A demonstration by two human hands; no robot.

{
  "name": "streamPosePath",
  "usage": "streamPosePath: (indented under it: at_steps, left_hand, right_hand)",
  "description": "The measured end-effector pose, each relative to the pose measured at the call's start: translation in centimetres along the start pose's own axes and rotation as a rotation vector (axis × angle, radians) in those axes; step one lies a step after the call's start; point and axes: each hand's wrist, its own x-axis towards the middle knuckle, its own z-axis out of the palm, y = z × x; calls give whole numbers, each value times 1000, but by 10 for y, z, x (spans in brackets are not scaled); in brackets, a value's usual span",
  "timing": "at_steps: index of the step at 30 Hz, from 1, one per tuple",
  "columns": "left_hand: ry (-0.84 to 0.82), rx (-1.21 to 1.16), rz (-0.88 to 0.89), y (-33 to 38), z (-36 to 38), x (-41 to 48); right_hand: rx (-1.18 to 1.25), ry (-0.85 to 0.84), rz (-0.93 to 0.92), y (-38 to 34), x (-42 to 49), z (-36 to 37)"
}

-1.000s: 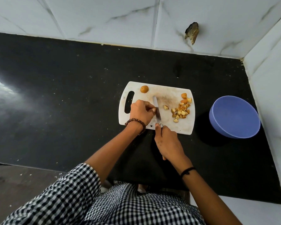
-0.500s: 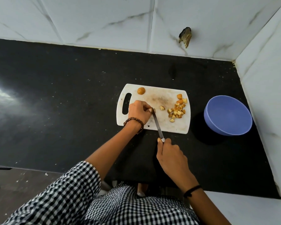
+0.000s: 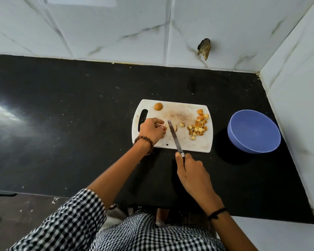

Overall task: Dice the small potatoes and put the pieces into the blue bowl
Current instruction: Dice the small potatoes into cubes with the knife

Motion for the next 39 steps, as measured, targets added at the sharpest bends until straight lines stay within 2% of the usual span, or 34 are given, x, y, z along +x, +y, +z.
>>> streamPosePath:
  at_steps: [4,12,17,20,22,26,28,31,36,39]
  left_hand:
    - [52,39,7,-4,-10,3]
    - [61,195,112,-8,-10,8]
    - [239,335,335,6,1,5]
    - [240,487,545,19,14,10]
    - [192,651,623,28,23,16]
    - [25,1061,560,47,41,24]
    - [-15,1160,516,53,46,27]
    - [-52,1213,499,61,47,29]
    - [-49,1263,569,69,45,28]
    - [-36,1144,510,71,42,32]
  right_hand:
    - [-69,-5,-17,-3,4,9]
    - [-56,84,22,10,1,-2]
    - [-105,52,-16,-2,7,5]
    - [-137,43,-5,-1,10,9]
    - [-154,32,3,0,9,9]
    - [-166,19,3,0,5,9]
    - [-175,27,-1,0,4,8]
    - [-173,18,0,2,3,8]
    - [-179,17,7,3,6,7]
    - [-182,27,13,3,6,4]
